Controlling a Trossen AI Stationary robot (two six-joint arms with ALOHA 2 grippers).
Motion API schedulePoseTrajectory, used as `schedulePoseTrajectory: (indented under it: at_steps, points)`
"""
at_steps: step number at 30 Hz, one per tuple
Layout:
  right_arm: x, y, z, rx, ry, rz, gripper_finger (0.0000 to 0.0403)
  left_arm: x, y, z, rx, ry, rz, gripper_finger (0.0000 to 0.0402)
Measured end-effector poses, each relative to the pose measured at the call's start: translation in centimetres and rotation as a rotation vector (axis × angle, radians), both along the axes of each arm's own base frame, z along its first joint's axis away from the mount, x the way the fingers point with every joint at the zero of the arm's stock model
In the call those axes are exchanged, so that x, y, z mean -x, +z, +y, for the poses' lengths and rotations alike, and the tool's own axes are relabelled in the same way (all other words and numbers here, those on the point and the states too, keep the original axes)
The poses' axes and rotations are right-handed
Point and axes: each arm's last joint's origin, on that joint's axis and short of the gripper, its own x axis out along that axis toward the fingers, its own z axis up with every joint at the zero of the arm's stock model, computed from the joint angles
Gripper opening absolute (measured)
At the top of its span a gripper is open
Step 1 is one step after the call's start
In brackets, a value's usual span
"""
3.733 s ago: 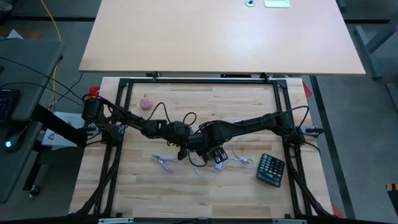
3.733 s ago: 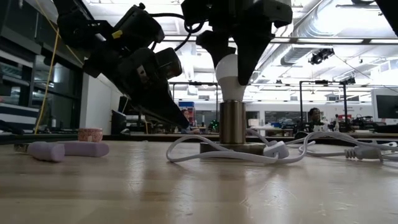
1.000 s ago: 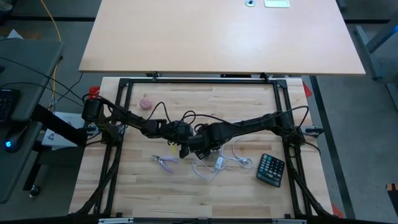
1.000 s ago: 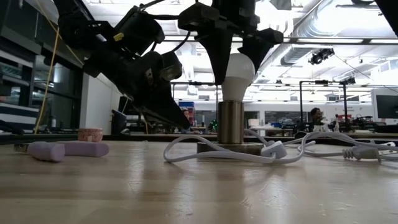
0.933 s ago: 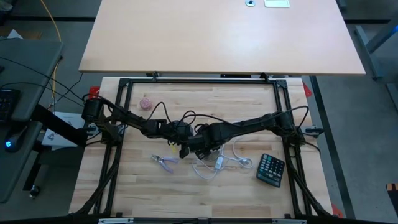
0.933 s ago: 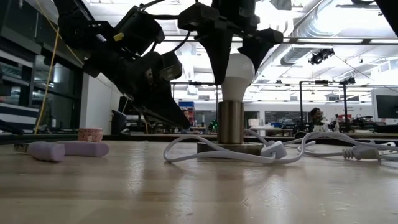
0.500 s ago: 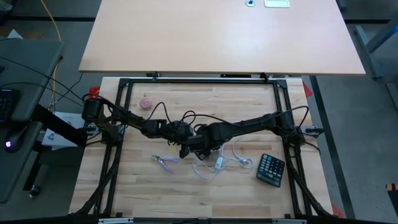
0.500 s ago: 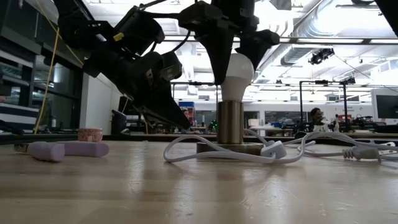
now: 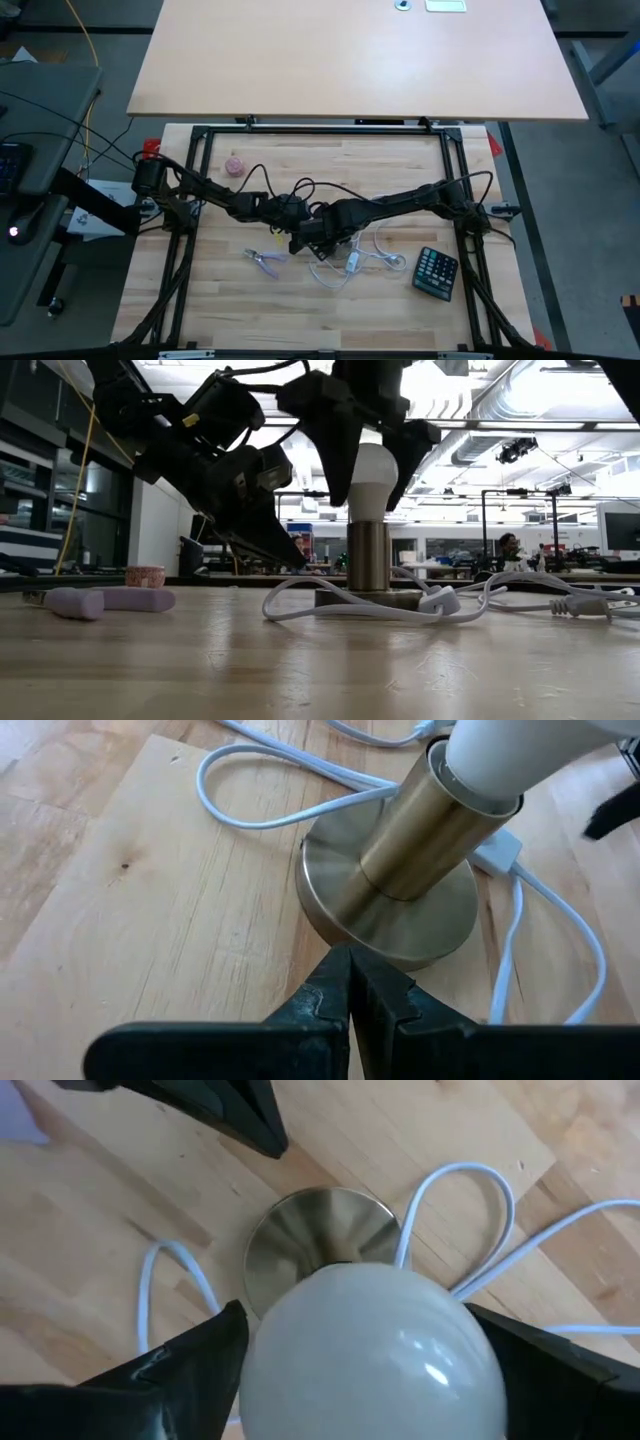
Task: Screw lightbulb
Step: Insert the lightbulb into the lamp
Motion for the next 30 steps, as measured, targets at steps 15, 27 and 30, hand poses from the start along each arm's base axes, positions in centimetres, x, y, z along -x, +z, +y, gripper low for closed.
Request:
schedulePoseTrajectory:
  at_steps: [15, 27, 30]
  points:
    - [0.2, 2.5, -0.6, -0.044, 0.431, -0.008, 0.0353, 0.0, 0.0, 0.0, -0.005, 0.005, 0.002, 0.0]
    - [-0.2, 6.9, -0.6, 0.068, 1.091, -0.091, 0.0353, 0.0, 0.0, 0.0, -0.005, 0.005, 0.001, 0.0]
    - [-0.2, 7.4, -0.6, 0.066, 1.126, -0.114, 0.0353, 0.0, 0.0, 0.0, -0.005, 0.005, 0.001, 0.0]
